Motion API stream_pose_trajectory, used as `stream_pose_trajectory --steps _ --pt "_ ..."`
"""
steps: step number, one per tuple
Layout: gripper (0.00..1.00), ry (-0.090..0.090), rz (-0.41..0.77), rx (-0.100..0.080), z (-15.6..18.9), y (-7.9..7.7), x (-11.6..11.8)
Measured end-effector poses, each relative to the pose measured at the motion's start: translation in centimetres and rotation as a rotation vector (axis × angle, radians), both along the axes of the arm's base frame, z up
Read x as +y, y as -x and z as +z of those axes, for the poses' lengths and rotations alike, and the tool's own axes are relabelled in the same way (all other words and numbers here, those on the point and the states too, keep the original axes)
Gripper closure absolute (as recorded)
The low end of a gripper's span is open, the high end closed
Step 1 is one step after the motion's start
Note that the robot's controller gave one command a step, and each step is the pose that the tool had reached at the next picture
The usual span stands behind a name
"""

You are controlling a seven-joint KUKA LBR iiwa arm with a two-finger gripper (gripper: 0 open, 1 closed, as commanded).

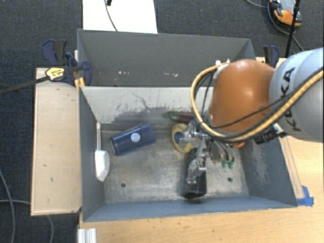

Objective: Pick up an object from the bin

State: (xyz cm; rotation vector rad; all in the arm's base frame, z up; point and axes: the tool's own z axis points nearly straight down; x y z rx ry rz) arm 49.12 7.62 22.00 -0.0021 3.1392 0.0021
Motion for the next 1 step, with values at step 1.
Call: stream_pose_trajectory --steps 1 --pt "0.0 0.0 0.277 -0.003 -2.6 -0.12 -3.24"
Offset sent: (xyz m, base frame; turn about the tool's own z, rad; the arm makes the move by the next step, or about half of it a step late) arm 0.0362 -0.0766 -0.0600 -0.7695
